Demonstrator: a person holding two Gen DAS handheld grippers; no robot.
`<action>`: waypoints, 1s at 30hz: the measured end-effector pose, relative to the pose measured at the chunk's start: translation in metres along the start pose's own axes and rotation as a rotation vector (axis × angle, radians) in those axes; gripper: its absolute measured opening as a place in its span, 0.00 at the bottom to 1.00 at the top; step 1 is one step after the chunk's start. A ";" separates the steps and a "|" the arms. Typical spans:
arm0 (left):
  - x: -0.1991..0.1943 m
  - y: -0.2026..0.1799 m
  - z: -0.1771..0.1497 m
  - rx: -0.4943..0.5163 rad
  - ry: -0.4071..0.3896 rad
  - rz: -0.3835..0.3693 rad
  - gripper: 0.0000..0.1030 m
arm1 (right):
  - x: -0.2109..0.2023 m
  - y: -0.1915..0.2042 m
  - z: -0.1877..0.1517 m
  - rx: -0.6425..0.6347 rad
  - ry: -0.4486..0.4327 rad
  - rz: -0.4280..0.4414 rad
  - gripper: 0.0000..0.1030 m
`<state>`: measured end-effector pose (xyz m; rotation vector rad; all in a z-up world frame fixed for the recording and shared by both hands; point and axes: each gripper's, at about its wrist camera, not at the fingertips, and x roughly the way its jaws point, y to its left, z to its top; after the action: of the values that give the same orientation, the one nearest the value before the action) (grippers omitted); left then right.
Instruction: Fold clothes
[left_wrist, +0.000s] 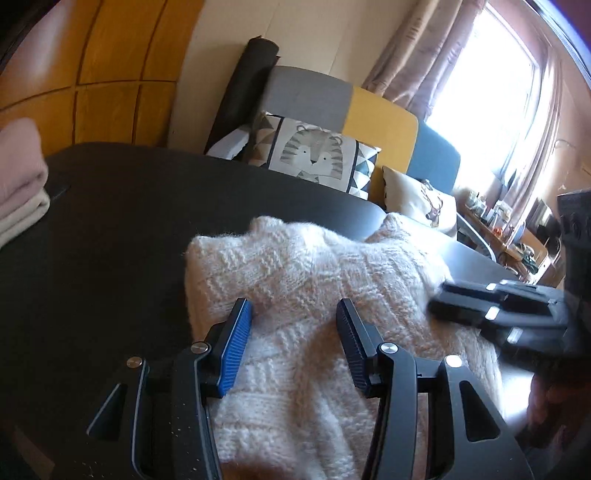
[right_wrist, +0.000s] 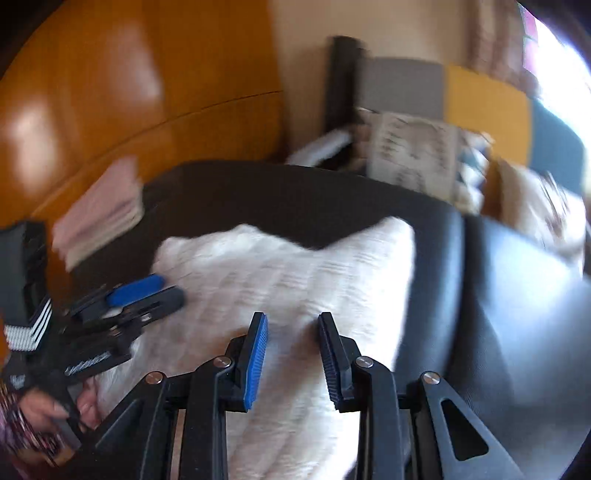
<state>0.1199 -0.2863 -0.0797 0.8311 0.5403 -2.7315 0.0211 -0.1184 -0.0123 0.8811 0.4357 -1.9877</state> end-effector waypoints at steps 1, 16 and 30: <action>-0.001 0.001 -0.003 0.014 0.001 0.016 0.50 | 0.006 0.008 0.000 -0.040 0.023 0.000 0.28; -0.001 -0.029 0.047 0.046 -0.002 0.018 0.50 | -0.024 -0.056 0.010 0.354 -0.195 0.062 0.28; 0.029 -0.006 0.017 0.069 0.071 0.223 0.55 | 0.060 -0.023 0.033 0.027 0.076 0.008 0.14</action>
<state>0.0861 -0.2909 -0.0814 0.9470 0.3449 -2.5373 -0.0330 -0.1613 -0.0342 0.9764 0.4490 -1.9617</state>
